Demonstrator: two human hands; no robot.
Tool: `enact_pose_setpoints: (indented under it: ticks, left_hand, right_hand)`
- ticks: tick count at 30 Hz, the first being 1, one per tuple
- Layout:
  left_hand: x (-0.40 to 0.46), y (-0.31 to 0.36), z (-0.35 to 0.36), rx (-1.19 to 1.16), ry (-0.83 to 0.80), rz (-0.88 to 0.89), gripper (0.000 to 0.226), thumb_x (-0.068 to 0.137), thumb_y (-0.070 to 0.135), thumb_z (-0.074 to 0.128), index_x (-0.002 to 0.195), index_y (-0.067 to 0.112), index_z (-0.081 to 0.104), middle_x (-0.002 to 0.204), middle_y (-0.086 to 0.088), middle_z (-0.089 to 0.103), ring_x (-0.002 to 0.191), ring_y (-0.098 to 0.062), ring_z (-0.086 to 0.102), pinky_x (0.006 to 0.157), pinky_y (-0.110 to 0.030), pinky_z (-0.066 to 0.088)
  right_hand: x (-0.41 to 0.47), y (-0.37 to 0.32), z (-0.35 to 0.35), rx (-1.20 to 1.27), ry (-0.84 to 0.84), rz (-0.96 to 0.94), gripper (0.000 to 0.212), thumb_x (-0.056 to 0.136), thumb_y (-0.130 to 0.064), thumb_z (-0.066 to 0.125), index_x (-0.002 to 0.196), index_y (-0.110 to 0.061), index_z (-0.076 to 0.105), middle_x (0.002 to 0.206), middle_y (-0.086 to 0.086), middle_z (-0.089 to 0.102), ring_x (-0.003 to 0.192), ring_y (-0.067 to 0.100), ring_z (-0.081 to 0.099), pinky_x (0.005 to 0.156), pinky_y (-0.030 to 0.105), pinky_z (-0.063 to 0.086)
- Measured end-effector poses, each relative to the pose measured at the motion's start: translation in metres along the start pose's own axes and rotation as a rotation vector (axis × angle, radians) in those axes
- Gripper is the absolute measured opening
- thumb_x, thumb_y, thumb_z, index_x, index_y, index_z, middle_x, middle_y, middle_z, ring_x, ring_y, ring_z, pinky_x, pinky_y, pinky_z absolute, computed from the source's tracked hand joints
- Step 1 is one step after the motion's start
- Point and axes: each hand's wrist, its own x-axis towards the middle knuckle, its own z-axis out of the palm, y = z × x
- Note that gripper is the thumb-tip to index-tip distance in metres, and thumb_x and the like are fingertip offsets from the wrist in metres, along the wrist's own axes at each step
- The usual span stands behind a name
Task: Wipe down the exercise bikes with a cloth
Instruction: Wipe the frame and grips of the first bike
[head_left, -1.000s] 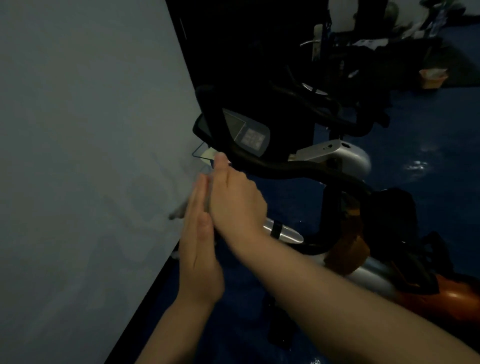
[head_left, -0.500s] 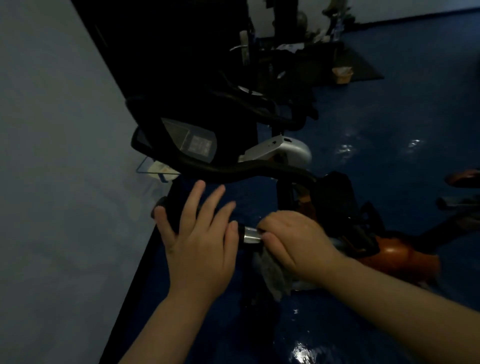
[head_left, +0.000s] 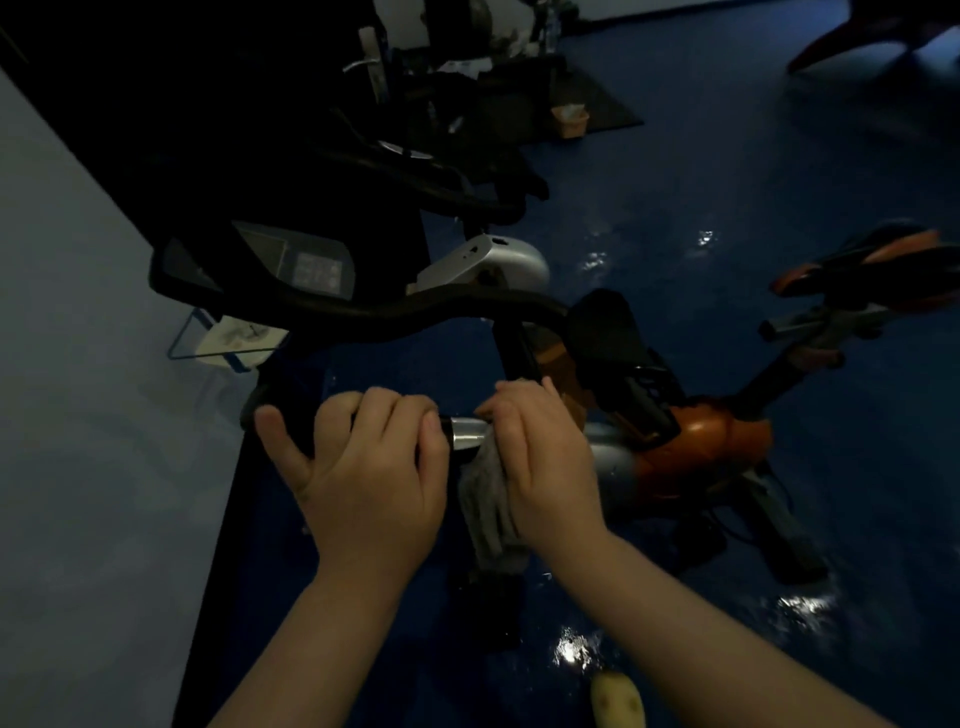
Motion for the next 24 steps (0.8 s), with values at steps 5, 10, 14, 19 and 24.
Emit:
enact_pose_setpoints:
  ticks: [5, 10, 14, 19, 24]
  left_hand:
    - [-0.02, 0.017, -0.003, -0.278, -0.178, 0.013, 0.033, 0.089, 0.033, 0.045, 0.117, 0.029, 0.061, 0.124, 0.008, 0.058, 0.131, -0.019, 0.034, 0.111, -0.046, -0.02]
    - [-0.052, 0.051, 0.007, -0.546, -0.375, 0.127, 0.046, 0.089, 0.033, 0.041, 0.134, 0.024, 0.047, 0.149, 0.005, 0.038, 0.144, -0.017, 0.015, 0.116, -0.038, -0.014]
    - [-0.096, 0.095, 0.03, -0.748, -0.649, 0.262, 0.052, 0.094, 0.035, 0.034, 0.144, 0.022, 0.035, 0.156, 0.009, 0.021, 0.146, -0.005, 0.008, 0.12, -0.028, 0.001]
    - [-0.133, 0.161, 0.057, -0.726, -0.944, 0.345, 0.044, 0.097, 0.029, 0.041, 0.141, 0.025, 0.039, 0.15, 0.011, 0.032, 0.139, -0.007, 0.024, 0.118, -0.031, 0.017]
    - [-0.148, 0.255, 0.086, -0.63, -1.102, 0.484, 0.041, 0.094, 0.029, 0.043, 0.135, 0.023, 0.045, 0.139, 0.008, 0.048, 0.126, -0.013, 0.042, 0.107, -0.028, 0.031]
  right_hand:
    - [-0.02, 0.012, -0.022, 0.038, 0.295, 0.022, 0.039, 0.098, -0.036, 0.044, 0.093, -0.009, 0.071, 0.091, -0.001, 0.07, 0.089, 0.008, 0.066, 0.08, 0.027, 0.053]
    - [-0.07, 0.034, -0.056, -0.218, 0.228, 0.348, 0.038, 0.092, -0.048, 0.042, 0.073, -0.02, 0.06, 0.064, -0.012, 0.056, 0.061, 0.005, 0.055, 0.052, 0.023, 0.041]
    - [-0.113, 0.054, -0.093, -0.36, 0.089, 0.667, 0.029, 0.095, -0.046, 0.039, 0.078, -0.024, 0.048, 0.075, -0.009, 0.053, 0.07, 0.005, 0.05, 0.053, 0.021, 0.031]
    - [-0.163, 0.085, -0.162, -0.465, 0.018, 0.915, 0.009, 0.094, -0.023, 0.042, 0.097, -0.017, 0.047, 0.101, 0.0, 0.049, 0.096, 0.02, 0.048, 0.076, 0.036, 0.043]
    - [-0.211, 0.13, -0.242, -0.617, -0.171, 0.95, 0.024, 0.094, -0.021, 0.049, 0.118, -0.017, 0.051, 0.116, 0.003, 0.053, 0.107, 0.02, 0.049, 0.081, 0.031, 0.043]
